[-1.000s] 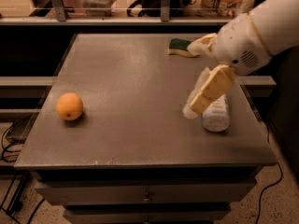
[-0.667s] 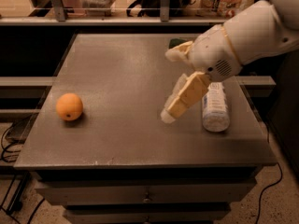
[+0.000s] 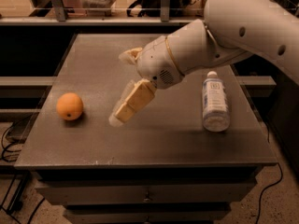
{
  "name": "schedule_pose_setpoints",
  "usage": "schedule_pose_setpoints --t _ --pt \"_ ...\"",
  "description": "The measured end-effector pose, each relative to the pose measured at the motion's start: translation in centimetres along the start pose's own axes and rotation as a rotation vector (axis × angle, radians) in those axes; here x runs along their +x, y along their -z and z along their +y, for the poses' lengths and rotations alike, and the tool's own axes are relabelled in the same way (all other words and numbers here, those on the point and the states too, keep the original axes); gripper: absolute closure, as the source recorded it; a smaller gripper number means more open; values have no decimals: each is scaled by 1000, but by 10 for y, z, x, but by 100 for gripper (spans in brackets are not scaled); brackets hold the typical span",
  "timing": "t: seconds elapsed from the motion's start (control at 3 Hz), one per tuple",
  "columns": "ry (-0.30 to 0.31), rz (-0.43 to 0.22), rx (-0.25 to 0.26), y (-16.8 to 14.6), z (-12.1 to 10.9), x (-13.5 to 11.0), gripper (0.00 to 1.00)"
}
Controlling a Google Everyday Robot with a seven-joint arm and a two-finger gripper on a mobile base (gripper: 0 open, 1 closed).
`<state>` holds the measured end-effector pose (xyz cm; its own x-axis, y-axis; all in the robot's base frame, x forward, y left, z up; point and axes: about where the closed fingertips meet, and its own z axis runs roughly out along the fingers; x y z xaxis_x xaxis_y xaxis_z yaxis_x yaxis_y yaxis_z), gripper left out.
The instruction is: Pick orange
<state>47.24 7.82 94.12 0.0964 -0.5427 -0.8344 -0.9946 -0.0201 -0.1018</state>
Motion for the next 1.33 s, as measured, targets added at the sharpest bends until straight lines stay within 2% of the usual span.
schedule_pose_setpoints --t 0.33,0.67,1.33 --pt "0 8 -26 -9 1 -2 0" --pt "14 -21 -64 -38 1 -10 0" --pt "22 -101 -106 -104 -9 -20 0"
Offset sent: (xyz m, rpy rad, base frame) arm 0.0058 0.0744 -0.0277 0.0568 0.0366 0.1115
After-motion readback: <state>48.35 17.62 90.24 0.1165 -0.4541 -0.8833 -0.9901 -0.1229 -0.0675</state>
